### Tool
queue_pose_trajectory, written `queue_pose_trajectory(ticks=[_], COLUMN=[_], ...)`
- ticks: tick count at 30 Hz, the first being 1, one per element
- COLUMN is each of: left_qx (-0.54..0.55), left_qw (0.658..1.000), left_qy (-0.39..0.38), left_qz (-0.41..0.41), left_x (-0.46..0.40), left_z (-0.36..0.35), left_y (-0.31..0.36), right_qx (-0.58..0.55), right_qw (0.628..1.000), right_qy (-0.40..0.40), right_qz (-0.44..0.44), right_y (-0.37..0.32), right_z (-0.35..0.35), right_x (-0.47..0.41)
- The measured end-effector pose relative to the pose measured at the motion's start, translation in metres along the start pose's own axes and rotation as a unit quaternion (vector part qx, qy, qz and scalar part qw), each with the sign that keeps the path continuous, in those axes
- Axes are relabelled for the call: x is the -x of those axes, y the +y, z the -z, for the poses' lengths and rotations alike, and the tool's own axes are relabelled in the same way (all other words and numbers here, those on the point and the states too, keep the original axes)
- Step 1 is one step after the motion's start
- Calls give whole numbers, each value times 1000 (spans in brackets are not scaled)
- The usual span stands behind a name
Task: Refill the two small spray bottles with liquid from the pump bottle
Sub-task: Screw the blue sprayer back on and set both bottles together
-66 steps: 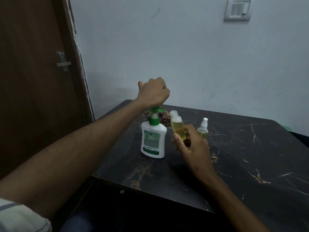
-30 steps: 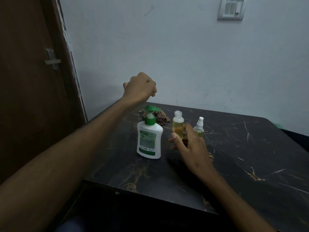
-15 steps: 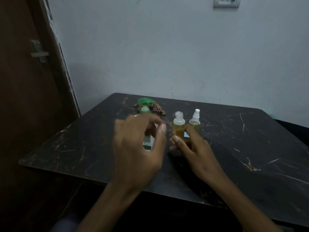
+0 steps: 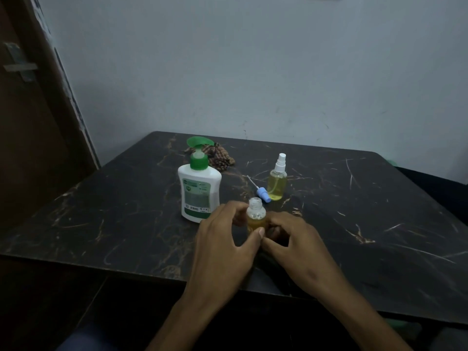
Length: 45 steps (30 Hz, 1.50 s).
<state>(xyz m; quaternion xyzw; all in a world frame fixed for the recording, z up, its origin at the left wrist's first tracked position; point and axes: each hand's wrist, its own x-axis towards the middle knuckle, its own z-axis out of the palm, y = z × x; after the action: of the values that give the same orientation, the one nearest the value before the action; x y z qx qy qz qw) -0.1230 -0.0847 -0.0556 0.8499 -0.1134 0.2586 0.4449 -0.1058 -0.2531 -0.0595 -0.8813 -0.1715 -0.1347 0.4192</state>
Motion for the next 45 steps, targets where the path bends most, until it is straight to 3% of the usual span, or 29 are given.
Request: queue_pose_trajectory(ticks=[6,11,19,26,34,45], left_qx=[9,7,-28,-36,-44,-47], left_qw=[999,999,998,998,998,997], left_qy=[-35,-38,-55,-45,-54,-54], left_qz=[18,26,15,3,0,0], left_x=[1,0,2,3,2,2], left_z=[-3,-6,-8,-9,-10,-11], left_y=[-5,-8,-9,-10,-11,-13], right_qx=[61,99,252,285,335,311], right_qw=[998,992,968,958,940,950], right_qy=[-15,-73,18,-32,-67,-19], right_qz=[5,-12,-12,29,-3,29], right_y=[5,6,5,3,6,0], right_z=[-1,20,29,2,-9,8], right_x=[1,-1,-50,-84,-100,-74])
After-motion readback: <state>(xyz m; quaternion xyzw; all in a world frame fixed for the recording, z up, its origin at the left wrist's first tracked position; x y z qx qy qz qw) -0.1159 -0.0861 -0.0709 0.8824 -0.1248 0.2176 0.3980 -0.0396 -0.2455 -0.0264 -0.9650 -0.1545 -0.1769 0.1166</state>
